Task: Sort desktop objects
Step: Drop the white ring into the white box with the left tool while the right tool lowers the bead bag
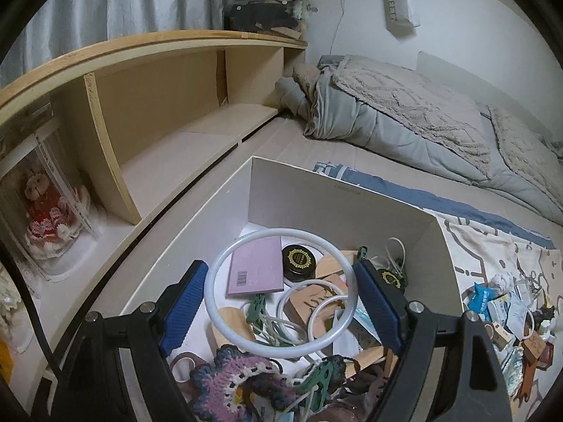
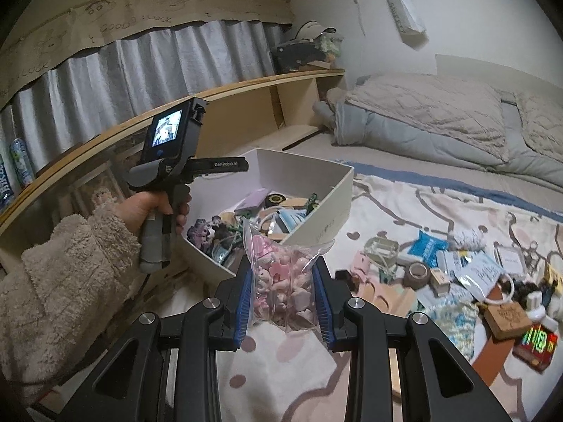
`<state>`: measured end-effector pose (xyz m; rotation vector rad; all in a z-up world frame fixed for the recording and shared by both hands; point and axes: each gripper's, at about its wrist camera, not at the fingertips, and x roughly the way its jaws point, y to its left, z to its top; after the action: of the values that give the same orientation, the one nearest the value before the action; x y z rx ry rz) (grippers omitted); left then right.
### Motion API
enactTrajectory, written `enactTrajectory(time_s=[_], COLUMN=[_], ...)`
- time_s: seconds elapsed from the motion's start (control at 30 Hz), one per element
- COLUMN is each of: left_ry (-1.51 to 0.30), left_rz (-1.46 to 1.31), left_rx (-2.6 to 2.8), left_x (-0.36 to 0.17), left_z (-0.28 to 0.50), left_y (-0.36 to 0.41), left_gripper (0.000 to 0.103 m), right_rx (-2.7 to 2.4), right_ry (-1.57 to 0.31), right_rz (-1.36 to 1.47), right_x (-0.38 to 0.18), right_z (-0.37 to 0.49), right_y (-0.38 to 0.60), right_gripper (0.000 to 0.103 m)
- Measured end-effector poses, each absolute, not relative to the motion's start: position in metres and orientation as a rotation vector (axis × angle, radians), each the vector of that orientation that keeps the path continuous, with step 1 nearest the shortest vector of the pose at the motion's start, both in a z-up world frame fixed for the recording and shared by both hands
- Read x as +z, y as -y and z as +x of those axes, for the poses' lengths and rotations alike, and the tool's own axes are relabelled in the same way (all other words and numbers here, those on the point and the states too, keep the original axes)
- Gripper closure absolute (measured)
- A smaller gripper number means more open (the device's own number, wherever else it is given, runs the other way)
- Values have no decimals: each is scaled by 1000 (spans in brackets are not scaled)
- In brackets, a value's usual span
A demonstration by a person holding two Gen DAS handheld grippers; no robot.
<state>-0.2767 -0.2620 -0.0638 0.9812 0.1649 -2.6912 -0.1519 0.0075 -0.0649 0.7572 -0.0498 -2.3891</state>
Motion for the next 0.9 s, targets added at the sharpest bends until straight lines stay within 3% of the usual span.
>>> enactTrajectory(time_s=[0.13,0.23,0.37,0.9], left_ry=[-179,-186,-199,-95], left_rz=[1023,1027,1019,860], left_rx=[-2706,-2713,-2737,-2804], left_x=[-66,-67,-66,-49], left_z=[-279,-279,-275,-220], left_y=[262,263,264,276], left_gripper=[18,7,3,3], right_rx=[-2379,-2376,-2344,-2326], right_ry=[39,27,46,-23], right_rz=[750,748,775,928], right_x=[-59,-55,-53,-72], right_z=[-164,-173,-190,-254], right_y=[5,15,26,81], right_gripper=[70,70,70,70])
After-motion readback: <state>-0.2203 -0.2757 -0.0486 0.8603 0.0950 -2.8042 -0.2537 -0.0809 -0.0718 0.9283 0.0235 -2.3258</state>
